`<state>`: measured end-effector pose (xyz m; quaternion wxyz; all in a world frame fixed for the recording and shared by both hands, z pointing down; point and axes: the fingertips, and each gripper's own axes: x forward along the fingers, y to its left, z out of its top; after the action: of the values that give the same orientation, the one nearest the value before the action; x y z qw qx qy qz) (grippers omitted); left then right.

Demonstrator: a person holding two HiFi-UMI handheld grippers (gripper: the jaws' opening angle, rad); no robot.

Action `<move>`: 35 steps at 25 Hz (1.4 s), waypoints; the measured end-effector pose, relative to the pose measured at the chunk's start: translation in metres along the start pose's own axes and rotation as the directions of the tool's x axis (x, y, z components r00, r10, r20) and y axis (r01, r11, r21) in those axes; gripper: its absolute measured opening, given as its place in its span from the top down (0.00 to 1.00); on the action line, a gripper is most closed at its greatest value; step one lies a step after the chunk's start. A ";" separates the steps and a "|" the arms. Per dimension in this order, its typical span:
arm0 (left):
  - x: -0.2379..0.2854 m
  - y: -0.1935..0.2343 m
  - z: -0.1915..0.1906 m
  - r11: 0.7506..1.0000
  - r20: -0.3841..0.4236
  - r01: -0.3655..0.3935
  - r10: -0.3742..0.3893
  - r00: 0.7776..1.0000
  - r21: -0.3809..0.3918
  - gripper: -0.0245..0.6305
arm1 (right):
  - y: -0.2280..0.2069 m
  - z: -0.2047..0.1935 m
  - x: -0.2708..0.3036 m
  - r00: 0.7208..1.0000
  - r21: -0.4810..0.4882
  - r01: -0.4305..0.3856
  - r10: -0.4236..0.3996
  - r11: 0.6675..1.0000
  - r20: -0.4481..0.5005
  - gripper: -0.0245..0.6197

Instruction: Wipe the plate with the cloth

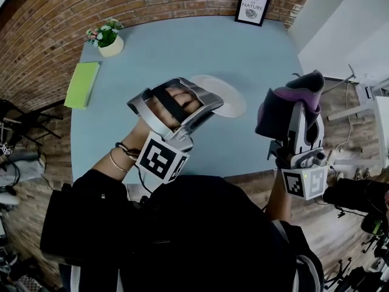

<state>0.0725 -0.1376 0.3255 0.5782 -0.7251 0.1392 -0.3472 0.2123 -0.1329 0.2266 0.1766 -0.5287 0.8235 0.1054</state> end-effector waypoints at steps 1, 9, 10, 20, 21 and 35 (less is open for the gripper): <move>0.001 0.000 -0.001 1.000 -0.001 0.003 -0.003 1.000 0.010 0.93 | 0.006 0.001 0.003 1.000 0.010 -0.024 0.024 1.000 0.000 0.90; 0.010 0.001 -0.006 1.000 -0.009 0.008 -0.008 1.000 0.023 0.93 | 0.061 -0.004 0.024 0.973 0.139 -0.222 0.228 0.965 -0.032 0.90; 0.011 0.001 -0.007 1.000 -0.009 0.008 -0.008 1.000 0.024 0.93 | 0.068 -0.004 0.027 0.965 0.171 -0.250 0.259 0.953 -0.032 0.90; 0.014 0.004 -0.004 0.996 -0.012 -0.007 0.009 1.000 0.090 0.93 | 0.111 -0.038 0.040 0.906 0.160 -0.362 0.386 0.919 -0.170 0.90; 0.014 0.005 -0.003 0.995 -0.011 -0.011 0.012 1.000 0.096 0.93 | 0.112 -0.041 0.040 0.903 0.144 -0.364 0.386 0.920 -0.188 0.90; 0.017 0.016 0.007 0.988 0.004 -0.044 0.044 0.999 0.147 0.93 | 0.078 -0.067 0.038 0.909 0.061 -0.270 0.275 0.961 -0.314 0.90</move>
<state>0.0932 -0.1472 0.3155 0.6375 -0.6774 0.1289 -0.3437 0.1153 -0.1558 0.2712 0.0287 -0.4173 0.9076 0.0355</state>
